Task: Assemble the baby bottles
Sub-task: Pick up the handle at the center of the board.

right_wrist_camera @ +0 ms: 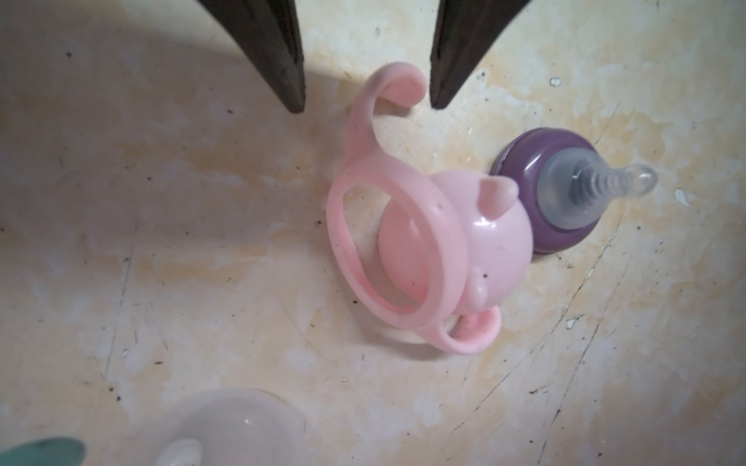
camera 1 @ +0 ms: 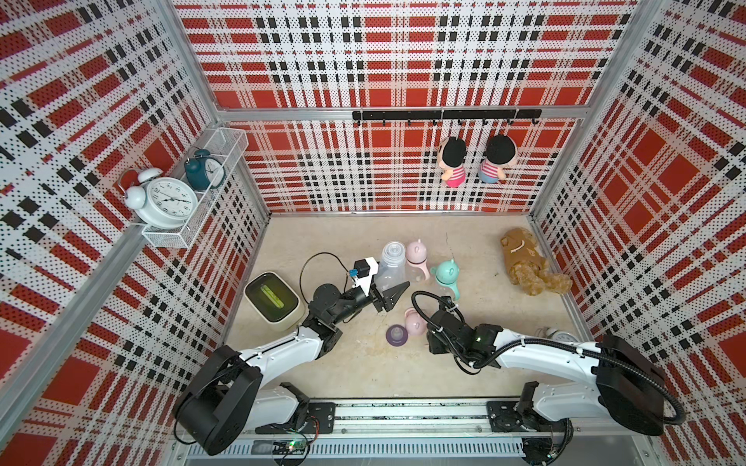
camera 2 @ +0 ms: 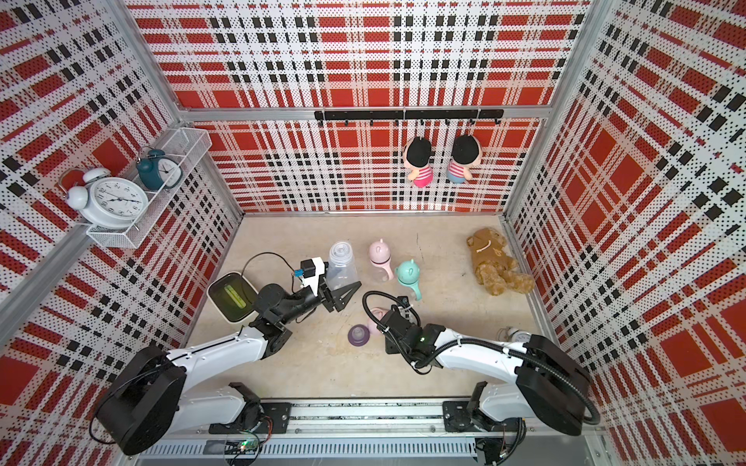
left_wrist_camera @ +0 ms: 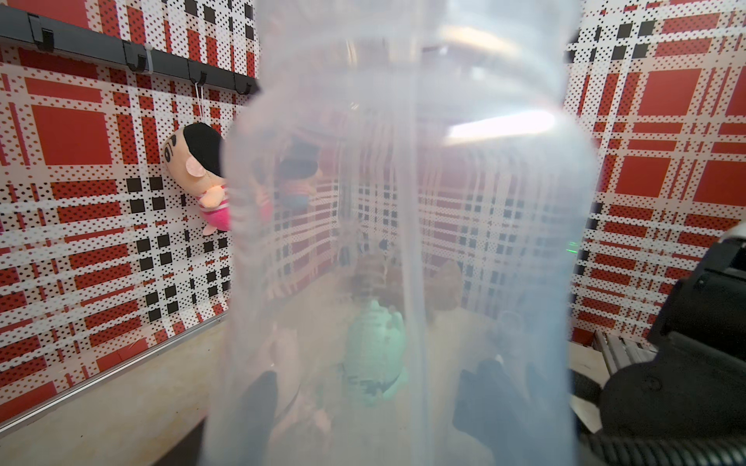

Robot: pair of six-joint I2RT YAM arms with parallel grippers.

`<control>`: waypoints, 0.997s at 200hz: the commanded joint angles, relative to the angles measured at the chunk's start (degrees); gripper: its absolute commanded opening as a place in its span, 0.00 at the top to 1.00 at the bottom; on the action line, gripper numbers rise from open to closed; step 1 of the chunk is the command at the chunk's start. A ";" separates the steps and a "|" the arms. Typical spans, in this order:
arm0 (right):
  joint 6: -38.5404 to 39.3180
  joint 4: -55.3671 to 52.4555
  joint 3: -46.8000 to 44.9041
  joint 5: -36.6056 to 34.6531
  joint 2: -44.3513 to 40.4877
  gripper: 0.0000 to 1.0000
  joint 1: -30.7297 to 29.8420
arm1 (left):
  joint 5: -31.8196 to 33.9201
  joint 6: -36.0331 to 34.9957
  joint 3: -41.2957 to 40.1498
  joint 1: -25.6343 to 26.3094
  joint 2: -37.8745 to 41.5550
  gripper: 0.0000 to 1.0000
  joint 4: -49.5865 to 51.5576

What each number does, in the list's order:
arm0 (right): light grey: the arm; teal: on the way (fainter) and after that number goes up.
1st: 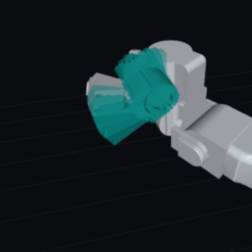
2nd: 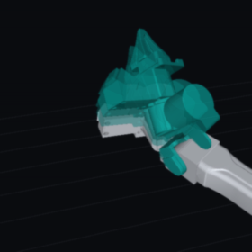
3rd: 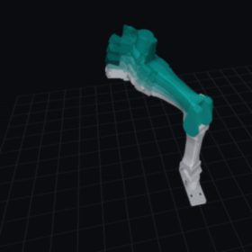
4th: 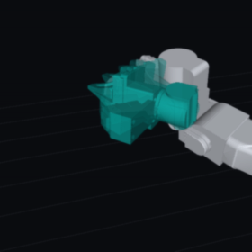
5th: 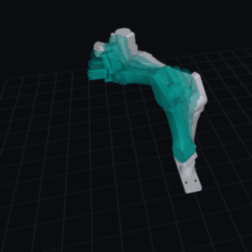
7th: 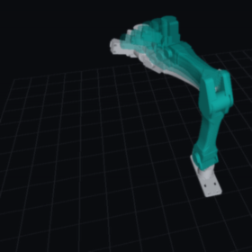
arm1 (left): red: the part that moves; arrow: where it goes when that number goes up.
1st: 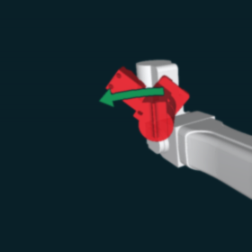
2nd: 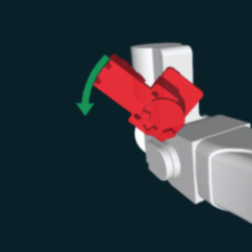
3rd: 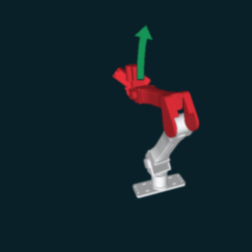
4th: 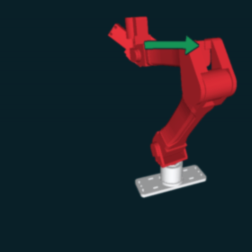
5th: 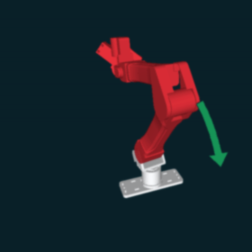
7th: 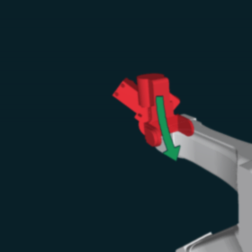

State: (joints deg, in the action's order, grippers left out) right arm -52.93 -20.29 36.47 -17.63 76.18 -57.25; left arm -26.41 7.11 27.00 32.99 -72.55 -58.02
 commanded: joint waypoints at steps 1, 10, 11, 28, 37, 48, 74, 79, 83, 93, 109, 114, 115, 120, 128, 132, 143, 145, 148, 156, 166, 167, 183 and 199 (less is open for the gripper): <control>-3.45 1.80 0.50 -2.32 2.17 0.52 0.08 | 0.75 -0.95 -0.37 0.32 0.91 1.00 -0.96; -3.78 1.97 0.36 -1.86 3.17 0.53 0.21 | 0.75 -0.96 -0.32 0.37 0.95 1.00 -0.88; -3.82 1.95 0.31 -1.87 3.26 0.53 0.21 | 0.75 -1.01 -0.30 0.34 0.94 1.00 -0.87; -4.24 1.75 0.27 -1.81 4.86 0.57 0.45 | 0.88 -1.05 -0.37 0.36 0.99 1.00 -0.87; -4.29 1.75 0.18 -1.80 5.21 0.59 0.48 | 1.01 -1.05 -0.46 0.39 0.92 1.00 -0.87; -4.38 2.09 -0.03 -1.75 5.56 0.62 0.54 | 0.96 -1.05 -0.42 0.40 0.84 1.00 -0.87; -4.64 2.39 -0.76 -1.98 5.58 0.69 0.72 | 0.97 -1.08 -0.51 0.41 0.92 1.00 -0.87; -4.66 2.29 -0.93 -2.07 5.64 0.71 0.79 | 1.01 -1.14 -0.55 0.41 0.97 1.00 -0.87; -4.65 2.28 -0.99 -2.10 5.63 0.72 0.85 | 1.04 -1.18 -0.51 0.41 1.01 1.00 -0.87; -4.73 2.15 -1.24 -2.15 5.73 0.73 1.00 | 1.01 -1.22 -0.48 0.46 0.99 1.00 -0.87; -4.74 2.49 -1.66 -2.29 5.90 0.76 1.18 | 1.01 -1.23 -0.55 0.43 0.99 1.00 -0.87; -4.74 2.54 -1.75 -2.33 6.07 0.77 1.27 | 1.01 -1.23 -0.53 0.45 1.01 1.00 -0.87; -4.73 2.50 -1.75 -2.37 6.08 0.77 1.27 | 1.01 -1.23 -0.54 0.43 1.01 1.00 -0.87; -4.73 2.55 -1.75 -2.38 6.25 0.78 1.36 | 1.01 -1.23 -0.54 0.41 0.99 1.00 -0.87; -4.64 2.63 -1.75 -2.49 6.67 0.80 1.51 | 1.01 -1.23 -0.54 0.41 0.97 1.00 -0.87; -4.56 2.68 -1.75 -2.56 6.88 0.80 1.61 | 1.01 -1.23 -0.54 0.41 1.01 1.00 -0.87; -4.38 2.56 -1.45 -2.69 7.58 0.81 1.77 | 1.01 -1.23 -0.55 0.41 1.01 1.00 -0.87; -4.33 2.55 -1.37 -2.75 7.69 0.81 1.79 | 1.01 -1.23 -0.55 0.41 1.03 1.00 -0.87; -4.30 2.52 -1.28 -2.80 7.87 0.81 1.82 | 1.01 -1.23 -0.62 0.41 1.09 1.00 -0.87; -4.12 2.55 -1.07 -2.93 8.33 0.81 1.93 | 1.09 -1.25 -0.68 0.43 1.26 1.00 -0.87; -3.90 2.78 -0.79 -3.14 8.77 0.82 1.89 | 1.15 -1.23 -0.72 0.42 1.36 1.00 -0.87; -3.88 2.79 -0.74 -3.13 8.83 0.82 1.89 | 1.17 -1.23 -0.72 0.41 1.36 1.00 -0.87; -3.68 3.09 -0.35 -3.45 9.49 0.83 2.08 | 1.22 -1.23 -0.77 0.43 1.45 1.00 -0.87; -3.68 3.18 -0.17 -4.04 9.60 0.86 2.20 | 1.28 -1.23 -0.81 0.41 1.45 1.00 -0.87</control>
State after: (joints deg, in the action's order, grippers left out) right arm -56.27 -16.95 35.92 -20.62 84.38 -55.53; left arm -25.56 6.70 26.61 33.10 -72.49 -57.82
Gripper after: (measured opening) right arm 0.159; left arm 0.800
